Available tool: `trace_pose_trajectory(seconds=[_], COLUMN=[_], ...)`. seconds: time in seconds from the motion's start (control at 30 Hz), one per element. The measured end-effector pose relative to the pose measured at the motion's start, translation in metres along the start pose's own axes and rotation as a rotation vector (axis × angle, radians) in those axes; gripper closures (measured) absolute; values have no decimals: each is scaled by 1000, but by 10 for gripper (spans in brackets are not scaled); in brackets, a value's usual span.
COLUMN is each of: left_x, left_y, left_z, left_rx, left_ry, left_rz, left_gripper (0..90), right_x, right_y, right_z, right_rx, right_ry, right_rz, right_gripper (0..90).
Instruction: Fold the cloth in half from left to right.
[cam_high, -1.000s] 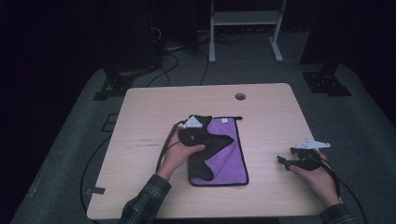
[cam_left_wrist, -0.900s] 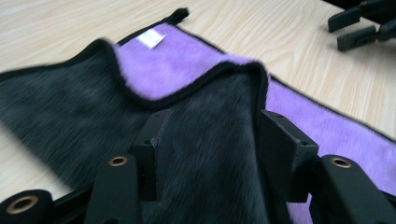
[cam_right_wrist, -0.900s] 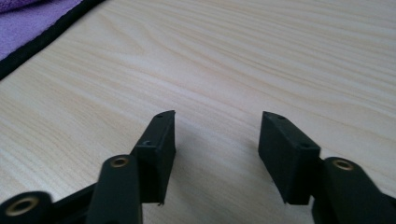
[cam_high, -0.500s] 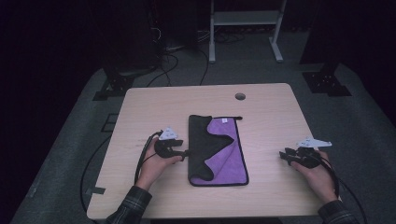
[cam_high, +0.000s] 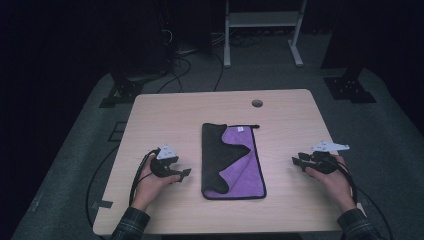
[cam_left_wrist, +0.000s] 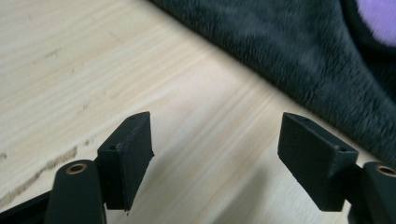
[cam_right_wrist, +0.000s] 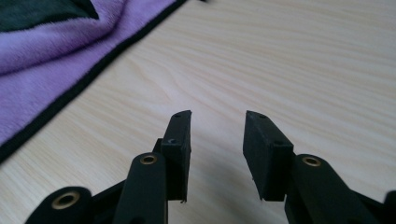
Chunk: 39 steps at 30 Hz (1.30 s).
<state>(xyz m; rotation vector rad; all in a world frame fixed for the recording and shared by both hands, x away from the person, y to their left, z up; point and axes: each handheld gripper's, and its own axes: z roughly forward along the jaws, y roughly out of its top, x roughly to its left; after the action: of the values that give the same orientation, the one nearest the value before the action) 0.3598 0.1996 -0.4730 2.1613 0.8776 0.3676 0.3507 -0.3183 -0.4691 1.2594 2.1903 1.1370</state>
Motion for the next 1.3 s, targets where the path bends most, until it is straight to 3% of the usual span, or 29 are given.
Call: trace_pose_trajectory(seconds=[0.1,0.3,0.43,0.67,0.87,1.3], left_x=[2,4,2,1,1,1], left_y=[-6,-9,-9,-10,-10,-9], left_z=[2,3,4,5,5,5], left_rx=[21,12,38,46,46,48], left_ry=[6,5,-28,-17,-17,-19], left_rz=[19,44,73,62,61,61], left_gripper=[202,148,19,0,0,0], right_x=[3,9,15,25,34,48], right_y=[8,24,35,55,72,102], right_z=[2,7,13,26,39,65], right_rx=[-12,-41,-55,-69,-58,-50], right_ry=[17,48,74,95,116,166], right_rz=[-6,-28,-37,-57,-102,-131], right_gripper=[611,591,569,570,557,535])
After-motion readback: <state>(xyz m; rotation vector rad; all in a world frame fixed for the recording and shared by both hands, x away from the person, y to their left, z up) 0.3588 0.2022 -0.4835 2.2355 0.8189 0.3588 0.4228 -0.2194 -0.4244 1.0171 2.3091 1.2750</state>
